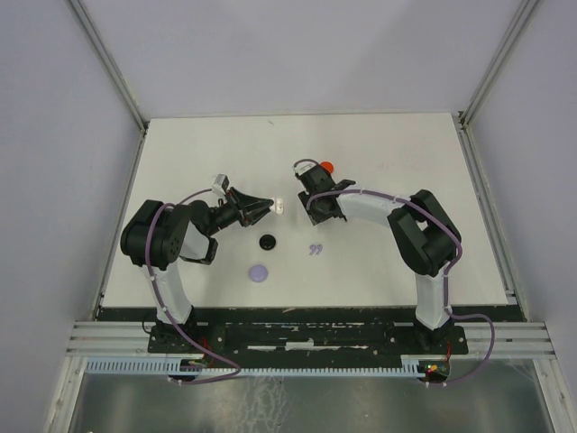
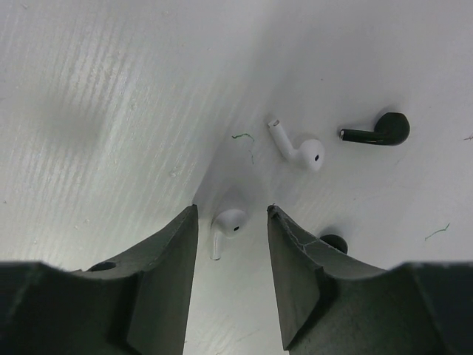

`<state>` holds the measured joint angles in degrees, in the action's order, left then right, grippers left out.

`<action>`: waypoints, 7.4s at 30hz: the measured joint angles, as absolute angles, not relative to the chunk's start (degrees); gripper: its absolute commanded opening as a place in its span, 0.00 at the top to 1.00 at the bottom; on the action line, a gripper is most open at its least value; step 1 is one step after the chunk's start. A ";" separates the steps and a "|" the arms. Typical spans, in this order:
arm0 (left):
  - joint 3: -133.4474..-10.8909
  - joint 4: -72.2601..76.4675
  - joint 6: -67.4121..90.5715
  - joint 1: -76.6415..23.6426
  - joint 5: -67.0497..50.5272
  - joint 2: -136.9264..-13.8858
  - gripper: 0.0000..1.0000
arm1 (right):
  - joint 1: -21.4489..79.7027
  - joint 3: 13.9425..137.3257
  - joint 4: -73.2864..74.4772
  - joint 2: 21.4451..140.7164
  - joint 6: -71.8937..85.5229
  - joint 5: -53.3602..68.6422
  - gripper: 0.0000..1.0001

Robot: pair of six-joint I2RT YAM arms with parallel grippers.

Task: Insert the wireless bluetooth earbuds into the charging case
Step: Pick up the earbud from the center of the board, then place the earbud in the charging case.

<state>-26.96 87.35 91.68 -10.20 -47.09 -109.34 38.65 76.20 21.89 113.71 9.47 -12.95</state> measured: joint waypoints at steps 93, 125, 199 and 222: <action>-26.92 87.35 93.19 -11.40 -48.21 -109.32 0.97 | 33.63 54.54 -7.92 81.69 14.26 5.96 0.93; -29.10 87.37 94.94 -14.94 -49.69 -108.73 0.97 | 33.43 37.58 -48.86 83.81 14.55 17.45 0.98; -32.03 87.37 99.42 -17.39 -49.56 -106.45 0.97 | 37.76 28.60 -79.26 93.36 3.86 23.90 0.56; -32.73 87.39 97.76 -17.39 -50.00 -110.10 0.97 | 37.78 49.69 -22.04 71.94 7.27 -2.42 0.29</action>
<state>-32.73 87.39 97.76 -17.39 -50.00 -110.10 37.78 49.69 -22.04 71.94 7.27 -2.42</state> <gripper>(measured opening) 0.306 0.704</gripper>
